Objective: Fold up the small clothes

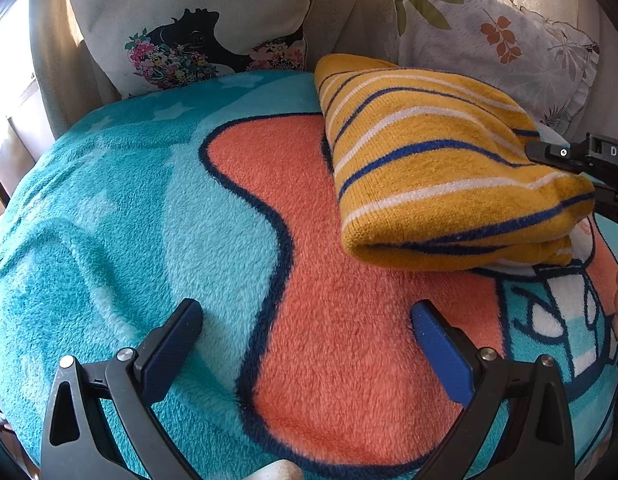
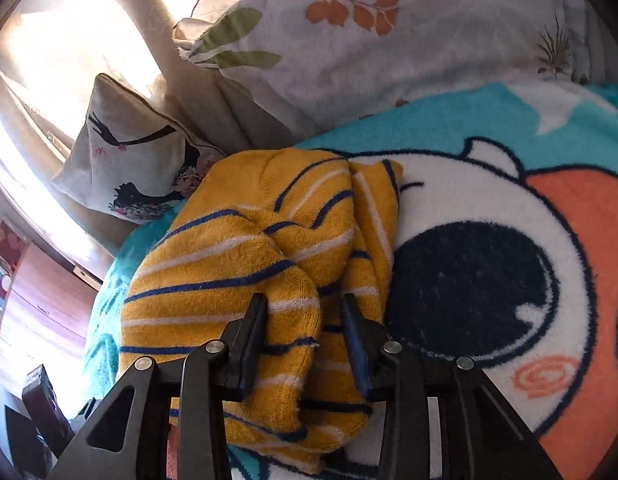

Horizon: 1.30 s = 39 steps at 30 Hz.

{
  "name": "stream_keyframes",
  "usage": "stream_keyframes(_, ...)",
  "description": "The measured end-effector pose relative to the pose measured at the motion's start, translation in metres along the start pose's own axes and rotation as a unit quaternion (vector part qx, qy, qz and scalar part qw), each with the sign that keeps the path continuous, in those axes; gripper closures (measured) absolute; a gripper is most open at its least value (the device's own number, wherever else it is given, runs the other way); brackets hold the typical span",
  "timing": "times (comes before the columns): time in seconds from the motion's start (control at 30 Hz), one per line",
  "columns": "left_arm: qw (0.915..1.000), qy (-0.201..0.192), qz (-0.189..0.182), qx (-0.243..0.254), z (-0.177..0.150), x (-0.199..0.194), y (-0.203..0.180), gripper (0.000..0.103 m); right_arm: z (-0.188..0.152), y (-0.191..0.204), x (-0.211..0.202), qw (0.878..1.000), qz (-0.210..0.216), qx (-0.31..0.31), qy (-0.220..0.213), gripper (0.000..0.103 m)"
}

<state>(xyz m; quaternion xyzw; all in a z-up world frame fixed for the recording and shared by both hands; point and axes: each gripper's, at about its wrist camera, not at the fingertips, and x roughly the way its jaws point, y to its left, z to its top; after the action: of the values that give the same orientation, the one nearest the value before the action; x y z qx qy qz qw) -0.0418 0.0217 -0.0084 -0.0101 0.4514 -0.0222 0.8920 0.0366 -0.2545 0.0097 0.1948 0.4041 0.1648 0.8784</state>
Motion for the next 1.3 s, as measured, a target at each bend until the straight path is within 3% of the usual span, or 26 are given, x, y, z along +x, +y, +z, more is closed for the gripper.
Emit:
stream_keyframes(0.13,1.0,0.0,0.001,0.0,0.0,0.0,0.0,0.0,0.01,0.024,-0.034,0.998,-0.015,-0.028,-0.063,0.062)
stream_keyframes(0.23,1.0,0.0,0.001,0.0,0.0,0.0,0.0,0.0,0.021,0.044,-0.051,0.994,-0.004,-0.051,-0.101,0.058)
stream_keyframes(0.37,1.0,0.0,0.0,0.0,0.0,0.0,0.0,0.0,0.034,0.058,-0.024,0.996,0.05,-0.058,-0.056,0.054)
stream_keyframes(0.5,1.0,0.0,0.0,0.0,0.0,0.0,0.0,0.0,0.039,0.034,0.042,0.999,0.031,-0.011,0.017,0.054)
stream_keyframes(0.57,1.0,0.0,0.001,0.001,0.0,-0.001,0.0,0.0,0.043,0.023,0.045,0.999,0.042,0.005,-0.002,0.054)
stream_keyframes(0.7,1.0,0.0,0.0,0.0,0.001,-0.001,0.0,0.0,0.048,0.005,0.043,0.995,0.075,0.067,-0.002,0.054)
stream_keyframes(0.8,1.0,0.0,-0.001,0.0,0.001,-0.001,0.0,0.0,0.048,-0.001,0.03,0.997,0.035,0.07,-0.028,0.054)
stream_keyframes(0.93,1.0,0.0,0.0,0.0,0.001,-0.001,-0.001,0.0,0.034,0.013,-0.01,0.997,0.02,0.027,-0.066,0.054)
stream_keyframes(1.07,1.0,0.0,0.0,0.0,0.001,-0.001,-0.001,0.0,0.0,0.03,-0.051,0.996,0.017,-0.03,-0.083,0.054)
stream_keyframes(1.2,1.0,0.0,-0.001,0.0,0.001,-0.001,-0.001,0.0,-0.035,0.029,-0.054,0.997,0.039,-0.044,-0.046,0.056)
stream_keyframes(1.3,1.0,0.0,-0.001,0.0,0.001,-0.001,-0.001,0.0,-0.049,0.009,-0.034,1.0,-0.008,-0.029,-0.007,0.058)
